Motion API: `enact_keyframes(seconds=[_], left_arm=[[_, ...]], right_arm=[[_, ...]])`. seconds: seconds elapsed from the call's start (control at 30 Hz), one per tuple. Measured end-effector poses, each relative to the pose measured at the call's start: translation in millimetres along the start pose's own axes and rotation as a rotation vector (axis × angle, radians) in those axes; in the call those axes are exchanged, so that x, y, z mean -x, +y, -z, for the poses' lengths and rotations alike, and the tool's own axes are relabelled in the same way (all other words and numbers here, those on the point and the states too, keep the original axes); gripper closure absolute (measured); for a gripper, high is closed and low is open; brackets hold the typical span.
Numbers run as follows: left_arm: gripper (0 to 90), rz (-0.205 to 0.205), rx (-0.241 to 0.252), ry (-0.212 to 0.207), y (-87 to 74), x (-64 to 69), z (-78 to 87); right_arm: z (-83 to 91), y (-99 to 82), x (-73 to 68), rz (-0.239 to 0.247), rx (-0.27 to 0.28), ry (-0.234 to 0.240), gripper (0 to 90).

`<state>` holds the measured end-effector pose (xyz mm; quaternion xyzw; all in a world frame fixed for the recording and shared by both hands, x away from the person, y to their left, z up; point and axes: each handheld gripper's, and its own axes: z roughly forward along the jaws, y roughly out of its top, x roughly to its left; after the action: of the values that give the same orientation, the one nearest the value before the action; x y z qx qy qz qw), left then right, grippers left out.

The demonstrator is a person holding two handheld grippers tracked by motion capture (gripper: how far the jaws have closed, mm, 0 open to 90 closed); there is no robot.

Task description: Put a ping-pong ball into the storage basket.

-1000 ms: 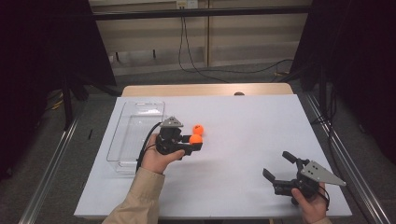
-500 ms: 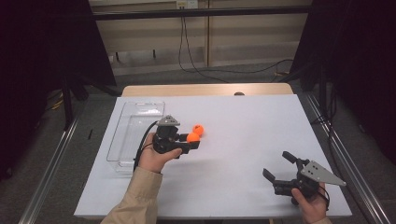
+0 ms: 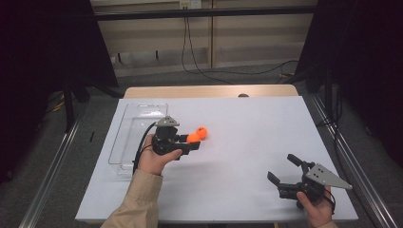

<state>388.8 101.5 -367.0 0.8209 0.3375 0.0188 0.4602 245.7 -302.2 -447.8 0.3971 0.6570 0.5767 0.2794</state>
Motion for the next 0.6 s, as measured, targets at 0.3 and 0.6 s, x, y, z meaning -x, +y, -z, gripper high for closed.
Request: enact_keyframes(seconds=[0.3, 0.6], left_arm=[[50.9, 0.009, 0.007, 0.01, 0.3, -2.4, 3.8], [50.9, 0.016, 0.013, 0.016, -0.1, -5.1, 5.5]], right_arm=[[0.0, 0.0, 0.0, 0.0, 0.0, 0.0, 2.0], [0.0, 0.0, 0.1, 0.002, 0.0, 0.0, 2.0]])
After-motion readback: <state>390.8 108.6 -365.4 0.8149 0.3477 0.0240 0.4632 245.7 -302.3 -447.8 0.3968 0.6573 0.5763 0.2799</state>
